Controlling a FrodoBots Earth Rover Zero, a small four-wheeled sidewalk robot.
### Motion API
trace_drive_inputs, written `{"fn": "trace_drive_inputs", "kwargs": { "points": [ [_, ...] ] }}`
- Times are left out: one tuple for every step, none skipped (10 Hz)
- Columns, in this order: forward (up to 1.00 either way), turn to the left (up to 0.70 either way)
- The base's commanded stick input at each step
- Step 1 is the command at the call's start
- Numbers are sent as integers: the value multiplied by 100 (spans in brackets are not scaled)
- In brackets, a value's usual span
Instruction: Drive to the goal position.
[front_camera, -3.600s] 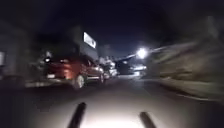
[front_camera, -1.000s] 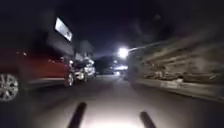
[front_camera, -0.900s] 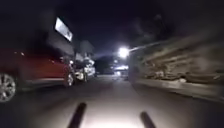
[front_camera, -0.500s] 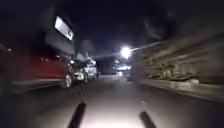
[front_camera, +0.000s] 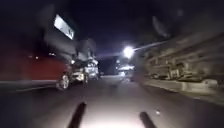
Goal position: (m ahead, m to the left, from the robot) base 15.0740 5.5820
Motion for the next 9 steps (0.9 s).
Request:
{"fn": "trace_drive_inputs", "kwargs": {
  "points": [
    [100, 3],
    [100, 3],
    [100, 2],
    [100, -28],
    [100, -13],
    [100, 3],
    [100, 3],
    [100, 3],
    [100, 3]
  ]
}}
